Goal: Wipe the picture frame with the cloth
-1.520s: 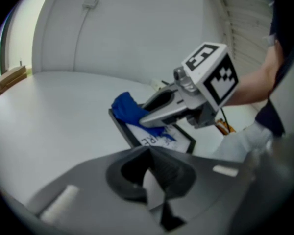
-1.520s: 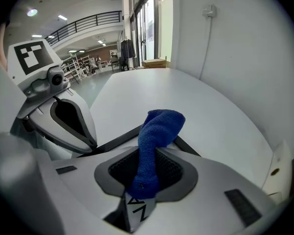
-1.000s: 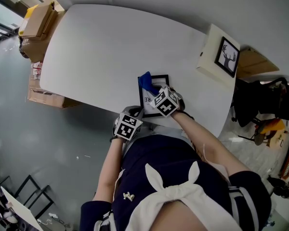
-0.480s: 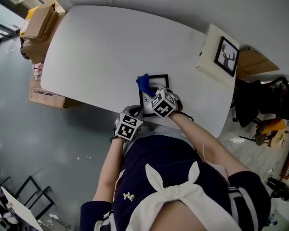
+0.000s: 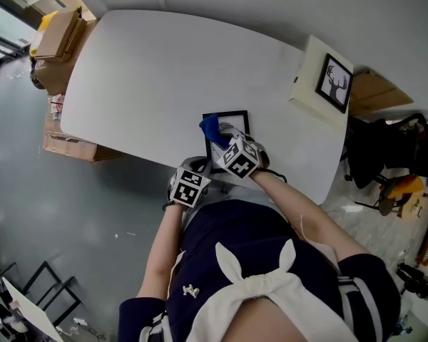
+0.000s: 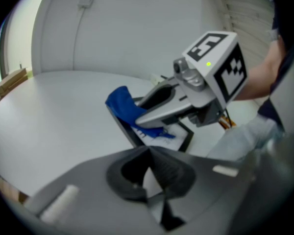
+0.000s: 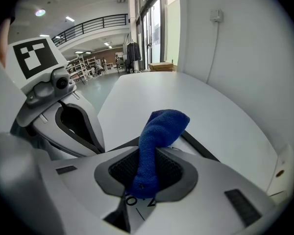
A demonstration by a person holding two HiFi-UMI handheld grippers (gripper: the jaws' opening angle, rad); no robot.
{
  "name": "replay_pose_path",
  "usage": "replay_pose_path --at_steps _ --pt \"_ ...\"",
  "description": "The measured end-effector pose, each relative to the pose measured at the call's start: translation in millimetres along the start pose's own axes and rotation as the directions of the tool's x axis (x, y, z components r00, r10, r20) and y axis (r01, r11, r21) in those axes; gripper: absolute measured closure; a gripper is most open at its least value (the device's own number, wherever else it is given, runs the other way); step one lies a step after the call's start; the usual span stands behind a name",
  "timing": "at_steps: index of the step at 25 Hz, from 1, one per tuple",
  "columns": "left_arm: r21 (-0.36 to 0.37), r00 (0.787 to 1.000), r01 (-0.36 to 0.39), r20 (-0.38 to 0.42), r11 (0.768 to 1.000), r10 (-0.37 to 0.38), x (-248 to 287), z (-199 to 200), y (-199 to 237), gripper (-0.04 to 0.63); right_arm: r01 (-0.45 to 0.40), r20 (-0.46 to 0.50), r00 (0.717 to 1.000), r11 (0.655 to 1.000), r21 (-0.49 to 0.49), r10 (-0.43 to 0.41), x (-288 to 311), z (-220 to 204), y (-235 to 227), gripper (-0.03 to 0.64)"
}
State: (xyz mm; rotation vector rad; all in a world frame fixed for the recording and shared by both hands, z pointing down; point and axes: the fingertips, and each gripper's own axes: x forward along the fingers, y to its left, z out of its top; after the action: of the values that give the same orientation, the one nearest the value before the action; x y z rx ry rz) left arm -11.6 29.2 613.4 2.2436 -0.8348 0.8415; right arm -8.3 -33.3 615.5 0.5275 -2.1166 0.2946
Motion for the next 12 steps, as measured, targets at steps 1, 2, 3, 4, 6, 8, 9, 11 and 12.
replay_pose_path --at_steps 1,2,3,4,6,8,9,11,12 --pt "-0.001 1.000 -0.001 0.000 1.000 0.001 -0.2 -0.1 0.3 0.591 0.000 0.002 1.000 1.000 0.000 0.000 -0.2 -0.4 1.7 0.525" --pt "-0.002 1.000 -0.001 0.000 1.000 0.001 -0.3 -0.1 0.6 0.591 0.000 0.004 1.000 1.000 0.000 0.000 -0.5 -0.8 3.4 0.525" --pt "-0.003 1.000 -0.001 -0.001 1.000 0.001 -0.3 -0.1 0.7 0.591 -0.002 0.004 1.000 1.000 0.000 0.002 -0.8 -1.3 5.1 0.525" --pt "-0.004 1.000 -0.001 -0.002 1.000 0.001 -0.3 -0.1 0.8 0.591 -0.005 0.004 1.000 1.000 0.001 0.005 -1.2 -2.0 6.7 0.525" --pt "-0.005 1.000 0.000 -0.006 1.000 0.000 -0.1 -0.3 0.9 0.591 -0.014 0.000 1.000 1.000 0.003 0.014 -1.8 -3.7 10.4 0.525" --pt "-0.007 1.000 0.000 -0.009 1.000 0.000 0.2 -0.3 1.1 0.591 -0.027 -0.004 1.000 1.000 0.004 0.027 -2.5 -5.3 14.4 0.525" --pt "-0.007 1.000 0.000 -0.011 1.000 0.000 0.4 -0.3 0.9 0.591 -0.033 -0.005 0.999 0.999 0.003 0.033 -3.2 -6.2 16.2 0.525" --pt "-0.006 1.000 -0.001 -0.014 1.000 0.001 0.8 -0.1 0.7 0.591 -0.041 -0.007 0.999 0.999 0.001 0.041 -4.7 -8.1 19.2 0.525" --pt "-0.005 1.000 0.000 -0.015 1.000 0.000 0.9 0.0 0.8 0.591 -0.045 -0.007 0.999 0.999 0.001 0.045 -5.2 -9.0 20.7 0.525"
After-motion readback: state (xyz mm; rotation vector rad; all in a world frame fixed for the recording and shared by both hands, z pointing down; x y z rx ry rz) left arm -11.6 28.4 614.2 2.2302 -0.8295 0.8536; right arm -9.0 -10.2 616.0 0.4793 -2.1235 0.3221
